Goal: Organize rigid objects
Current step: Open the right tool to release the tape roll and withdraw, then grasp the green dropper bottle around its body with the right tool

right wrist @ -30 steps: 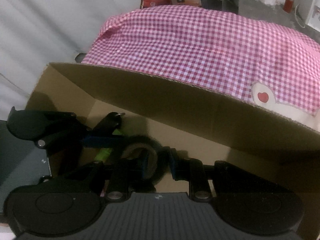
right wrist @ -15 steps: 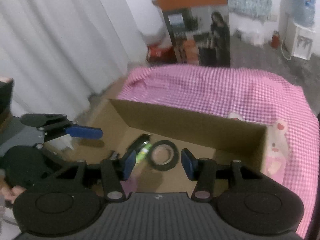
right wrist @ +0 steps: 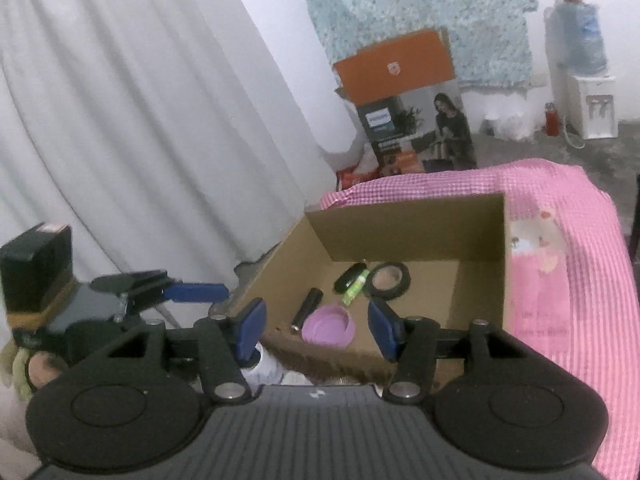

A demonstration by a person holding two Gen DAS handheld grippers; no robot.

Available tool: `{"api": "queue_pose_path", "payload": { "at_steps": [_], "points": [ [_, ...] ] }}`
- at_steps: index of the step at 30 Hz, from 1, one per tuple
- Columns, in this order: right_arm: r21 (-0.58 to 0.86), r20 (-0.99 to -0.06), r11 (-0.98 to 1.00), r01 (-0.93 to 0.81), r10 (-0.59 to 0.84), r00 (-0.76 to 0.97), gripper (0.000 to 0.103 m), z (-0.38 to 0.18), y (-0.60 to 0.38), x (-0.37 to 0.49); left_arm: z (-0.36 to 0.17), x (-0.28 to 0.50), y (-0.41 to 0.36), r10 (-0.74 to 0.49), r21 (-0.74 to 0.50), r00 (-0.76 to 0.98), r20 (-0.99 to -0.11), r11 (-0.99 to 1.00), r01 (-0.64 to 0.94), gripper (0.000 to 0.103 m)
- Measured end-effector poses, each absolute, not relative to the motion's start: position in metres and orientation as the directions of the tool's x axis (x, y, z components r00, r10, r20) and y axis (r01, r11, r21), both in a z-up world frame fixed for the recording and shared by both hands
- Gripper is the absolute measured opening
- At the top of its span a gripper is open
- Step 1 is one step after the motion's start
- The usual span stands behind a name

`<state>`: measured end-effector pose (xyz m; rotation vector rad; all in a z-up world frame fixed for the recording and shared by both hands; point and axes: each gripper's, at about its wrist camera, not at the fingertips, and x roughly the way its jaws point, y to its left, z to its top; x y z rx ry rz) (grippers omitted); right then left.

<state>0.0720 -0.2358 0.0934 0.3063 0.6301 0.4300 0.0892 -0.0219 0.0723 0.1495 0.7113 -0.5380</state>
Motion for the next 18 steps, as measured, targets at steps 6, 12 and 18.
{"api": "queue_pose_path", "payload": {
  "at_steps": [6, 12, 18],
  "points": [
    [0.397, -0.548, 0.896, -0.198, 0.404, 0.733, 0.059, 0.04, -0.234, 0.056, 0.021, 0.071, -0.067, -0.423, 0.025, 0.626, -0.655, 0.816, 0.577, 0.095],
    [0.339, -0.581, 0.922, -0.185, 0.36, 0.73, 0.049, 0.018, -0.225, 0.063, -0.004, 0.08, -0.094, -0.38, 0.116, 0.649, -0.659, 0.801, 0.587, 0.084],
    [0.323, -0.6, 0.924, -0.205, 0.368, 0.711, 0.039, 0.004, -0.217, 0.074, -0.014, 0.095, -0.1, -0.376, 0.11, 0.655, -0.655, 0.81, 0.576, 0.063]
  ]
}}
